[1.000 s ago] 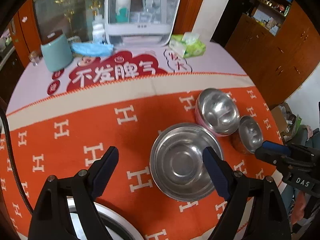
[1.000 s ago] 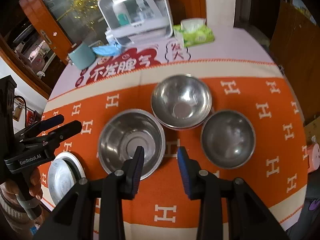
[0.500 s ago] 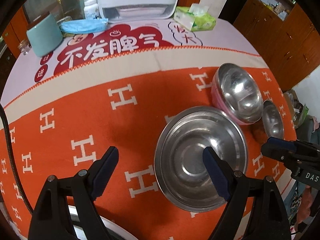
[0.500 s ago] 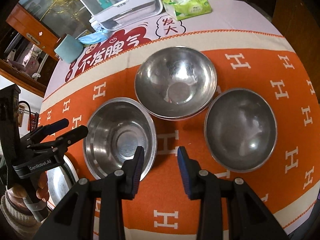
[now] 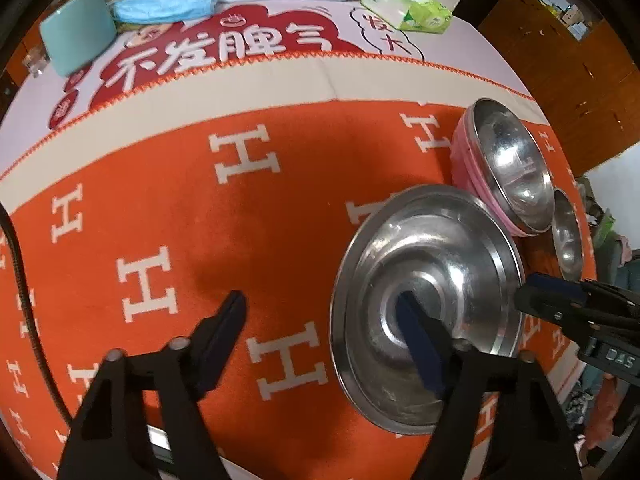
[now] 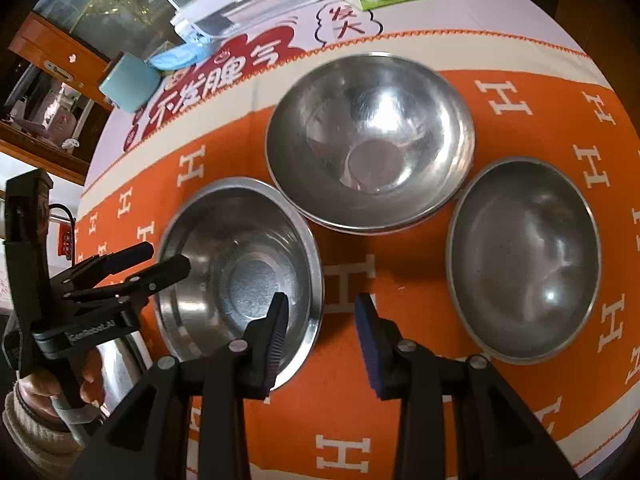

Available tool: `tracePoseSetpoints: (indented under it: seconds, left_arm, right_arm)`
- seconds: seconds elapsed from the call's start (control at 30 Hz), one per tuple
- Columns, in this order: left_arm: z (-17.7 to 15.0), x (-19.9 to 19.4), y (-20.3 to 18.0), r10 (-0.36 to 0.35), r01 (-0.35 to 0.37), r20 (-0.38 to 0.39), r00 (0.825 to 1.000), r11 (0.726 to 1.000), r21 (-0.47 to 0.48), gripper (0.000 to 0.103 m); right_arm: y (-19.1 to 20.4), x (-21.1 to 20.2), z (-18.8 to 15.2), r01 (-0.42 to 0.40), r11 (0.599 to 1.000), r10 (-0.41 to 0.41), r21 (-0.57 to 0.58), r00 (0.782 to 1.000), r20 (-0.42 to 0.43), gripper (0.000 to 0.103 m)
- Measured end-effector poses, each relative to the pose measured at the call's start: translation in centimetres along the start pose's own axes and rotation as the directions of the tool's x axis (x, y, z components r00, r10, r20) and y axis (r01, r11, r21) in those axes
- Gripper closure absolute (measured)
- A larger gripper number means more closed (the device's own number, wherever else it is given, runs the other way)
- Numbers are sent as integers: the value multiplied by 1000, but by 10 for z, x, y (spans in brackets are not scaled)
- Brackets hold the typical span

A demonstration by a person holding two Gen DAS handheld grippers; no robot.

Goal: Organize plates and bowls

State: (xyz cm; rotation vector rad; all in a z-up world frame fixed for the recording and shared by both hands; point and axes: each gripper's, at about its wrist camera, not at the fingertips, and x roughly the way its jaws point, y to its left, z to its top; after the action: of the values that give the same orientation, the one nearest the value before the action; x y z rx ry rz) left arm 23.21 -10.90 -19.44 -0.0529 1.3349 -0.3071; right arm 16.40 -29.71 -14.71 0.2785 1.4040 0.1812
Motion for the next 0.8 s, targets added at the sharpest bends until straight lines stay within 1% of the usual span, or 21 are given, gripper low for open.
tracePoseSetpoints:
  seconds: [0.07,0.1,0.13,0.17,0.23,0.27,0.3,0.37,0.43,0.53,0.67,0.8]
  left_arm:
    - [-1,3,2,-20,20,-21,1000,1000,5,55]
    - [-1,5,2,-26,26,-32,999,1000,10,61]
    - [-2,6,2,-31,32,-40,999,999,14,76]
    - [-3,8,2,-39,39,-49,998,999,19,85]
    - [-4,10,2,-77,78,-59,995,997,20,91]
    - [-5,10,1,-86,88,-61,994,996,25,94]
    - [-4,10,-1,-90,93,-62,994,995,32,94]
    - [-4,10,-2,-88,91,-62,994,995,46,94]
    - [-5,9,-1,-107,109,-63,992,993,43,94]
    - [-7,8,2,-127,130,-71,989,991,34,95]
    - [-15,0,-1,-102,105,-59,993,994,43,95]
    - [-34,-18,-7,-86,86,-30,996,996,19,95]
  right_arm:
    - [-1,4,1,10,1000,-10,1,1000,-2,68]
    - [-1,5,1,13,1000,-13,1,1000,-2,70]
    - [-2,7,2,17,1000,-17,3,1000,-4,73]
    - [-3,8,2,16,1000,-16,5,1000,-8,79]
    - [-6,11,2,-17,1000,18,21,1000,-18,86]
    - [-7,11,2,-36,999,37,29,999,-19,91]
    - [-6,11,3,-51,998,52,28,998,-23,95]
    - [-3,11,4,-30,999,30,15,999,-27,95]
    - [0,12,5,-18,1000,18,11,999,-34,95]
    - [-1,12,4,-26,999,27,21,999,-39,95]
    - [-2,14,-1,-62,998,63,32,997,-37,95]
    - [-6,12,-12,-102,994,103,32,994,-44,95]
